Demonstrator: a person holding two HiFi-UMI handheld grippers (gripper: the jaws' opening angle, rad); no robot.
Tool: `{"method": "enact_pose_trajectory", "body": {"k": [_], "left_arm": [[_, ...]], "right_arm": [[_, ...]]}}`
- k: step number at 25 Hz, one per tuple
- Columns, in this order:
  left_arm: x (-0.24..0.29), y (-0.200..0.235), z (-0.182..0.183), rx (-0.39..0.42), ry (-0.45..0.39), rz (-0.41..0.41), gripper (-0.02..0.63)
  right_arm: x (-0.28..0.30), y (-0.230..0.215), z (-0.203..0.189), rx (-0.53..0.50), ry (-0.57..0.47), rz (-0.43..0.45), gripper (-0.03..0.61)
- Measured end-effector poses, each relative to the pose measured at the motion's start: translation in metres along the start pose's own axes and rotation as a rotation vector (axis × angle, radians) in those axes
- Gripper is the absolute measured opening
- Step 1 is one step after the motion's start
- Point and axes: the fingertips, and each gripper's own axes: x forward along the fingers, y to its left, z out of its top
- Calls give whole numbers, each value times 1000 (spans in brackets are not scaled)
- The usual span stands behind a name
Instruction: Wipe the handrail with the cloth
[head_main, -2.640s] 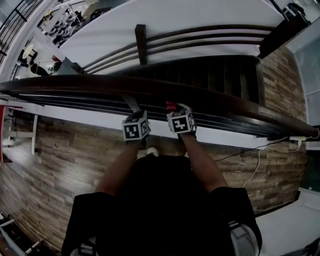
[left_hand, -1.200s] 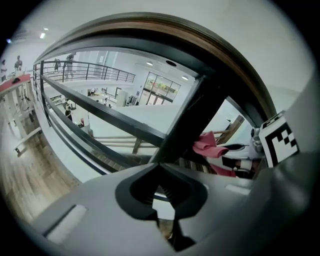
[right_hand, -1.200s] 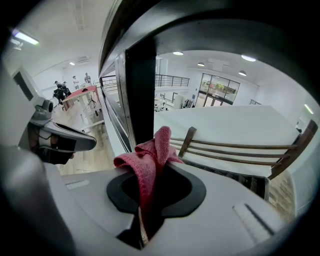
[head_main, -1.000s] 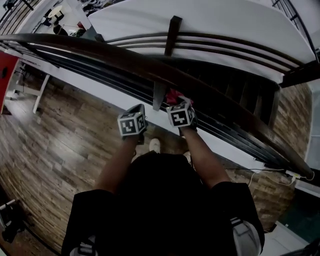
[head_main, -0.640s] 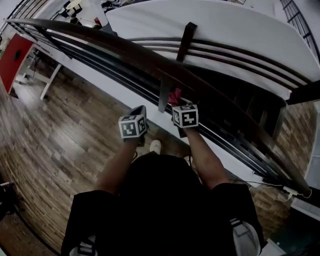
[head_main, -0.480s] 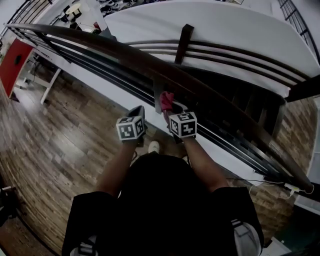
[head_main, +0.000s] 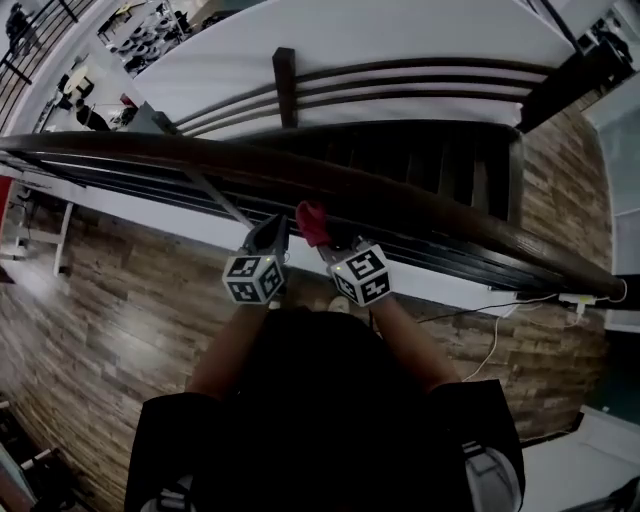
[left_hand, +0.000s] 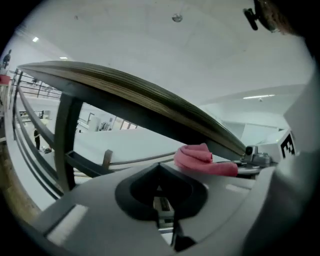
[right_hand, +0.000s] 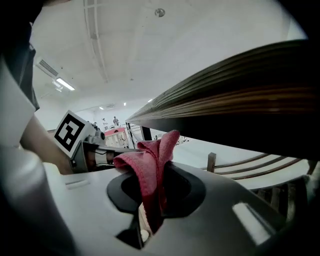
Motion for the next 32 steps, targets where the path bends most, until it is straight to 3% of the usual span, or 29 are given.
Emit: {"method": "enact_pose_trajectory", "body": {"k": [7, 13, 23, 32], "left_arm": [[47, -114, -27, 122, 90, -272, 0], [64, -181, -40, 223, 169, -514, 0], [44, -297, -69, 276, 249, -927, 0], [31, -386, -91, 324, 263, -1142, 0]], "right_arm": [[-87, -41, -33, 67, -38, -161, 51], [-147, -70, -47, 192, -120, -397, 51], [-272, -69, -68, 320, -263, -832, 51], [-363, -76, -89, 325, -330, -1096, 51]]}}
